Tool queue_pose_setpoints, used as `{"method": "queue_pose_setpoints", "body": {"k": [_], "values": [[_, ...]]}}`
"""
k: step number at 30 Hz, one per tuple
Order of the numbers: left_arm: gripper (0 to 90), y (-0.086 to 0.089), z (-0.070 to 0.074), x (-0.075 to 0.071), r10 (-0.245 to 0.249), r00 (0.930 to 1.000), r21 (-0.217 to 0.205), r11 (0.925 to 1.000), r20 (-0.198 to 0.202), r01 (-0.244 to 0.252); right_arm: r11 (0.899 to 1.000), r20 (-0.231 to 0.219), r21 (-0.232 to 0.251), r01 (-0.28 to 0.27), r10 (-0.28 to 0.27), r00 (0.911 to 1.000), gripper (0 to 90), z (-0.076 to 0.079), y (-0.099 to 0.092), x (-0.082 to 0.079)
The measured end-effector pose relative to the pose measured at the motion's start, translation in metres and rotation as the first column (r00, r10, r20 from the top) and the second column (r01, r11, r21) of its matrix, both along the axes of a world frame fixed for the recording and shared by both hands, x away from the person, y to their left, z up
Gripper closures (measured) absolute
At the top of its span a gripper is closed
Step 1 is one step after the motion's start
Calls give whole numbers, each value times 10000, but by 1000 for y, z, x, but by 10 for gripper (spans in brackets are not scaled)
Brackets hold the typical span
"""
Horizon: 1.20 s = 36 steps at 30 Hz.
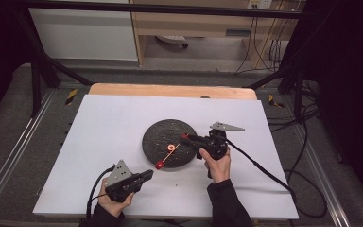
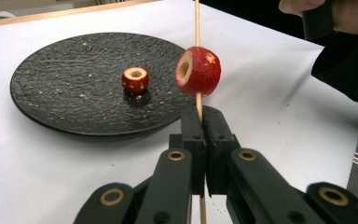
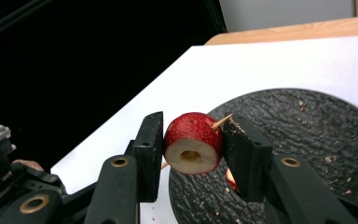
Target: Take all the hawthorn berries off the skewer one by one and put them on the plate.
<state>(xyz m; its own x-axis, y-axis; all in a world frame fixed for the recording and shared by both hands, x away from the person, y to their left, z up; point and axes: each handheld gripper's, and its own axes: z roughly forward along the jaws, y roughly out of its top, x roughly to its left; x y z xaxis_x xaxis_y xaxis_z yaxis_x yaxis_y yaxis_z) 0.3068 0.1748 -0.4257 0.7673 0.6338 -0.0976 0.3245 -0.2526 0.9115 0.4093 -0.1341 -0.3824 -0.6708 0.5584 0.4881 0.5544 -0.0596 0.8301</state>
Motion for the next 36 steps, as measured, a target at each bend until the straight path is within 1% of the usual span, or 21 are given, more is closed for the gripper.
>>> {"method": "queue_pose_setpoints", "body": {"k": [5, 13, 20, 23, 26, 34, 35, 36], "values": [[881, 0, 0, 0, 3, 10000, 3, 10000, 23, -3, 9997, 173, -14, 258, -257, 9995, 598, 9, -8, 5], [881, 1, 0, 0, 22, 10000, 22, 10000, -3, -22, 9974, 266, -165, 702, -698, 9972, 598, 21, -22, 14], [881, 3, -1, 1, 91, 10000, 30, 10000, -33, -91, 9937, 393, -331, 1067, -1053, 9937, 598, 28, -31, 24], [881, 5, -1, 1, 149, 9999, 14, 9999, -65, -148, 9915, 367, -515, 1196, -1178, 9924, 598, 25, -31, 28], [882, 6, -1, 2, 216, 9997, -5, 9998, -89, -216, 9900, 357, -727, 1211, -1187, 9923, 598, 19, -28, 31], [881, 9, -1, 3, 282, 9995, -23, 9996, -137, -282, 9889, -62, -1017, 1086, -1098, 9939, 598, -3, -15, 38], [881, 9, -1, 4, 283, 9995, -17, 9996, -132, -283, 9886, -123, -1082, 1044, -1063, 9943, 598, -8, -12, 40], [881, 8, -2, 4, 286, 9995, -10, 9996, -134, -286, 9886, -123, -1082, 1044, -1063, 9943, 598, -8, -12, 40]]}}
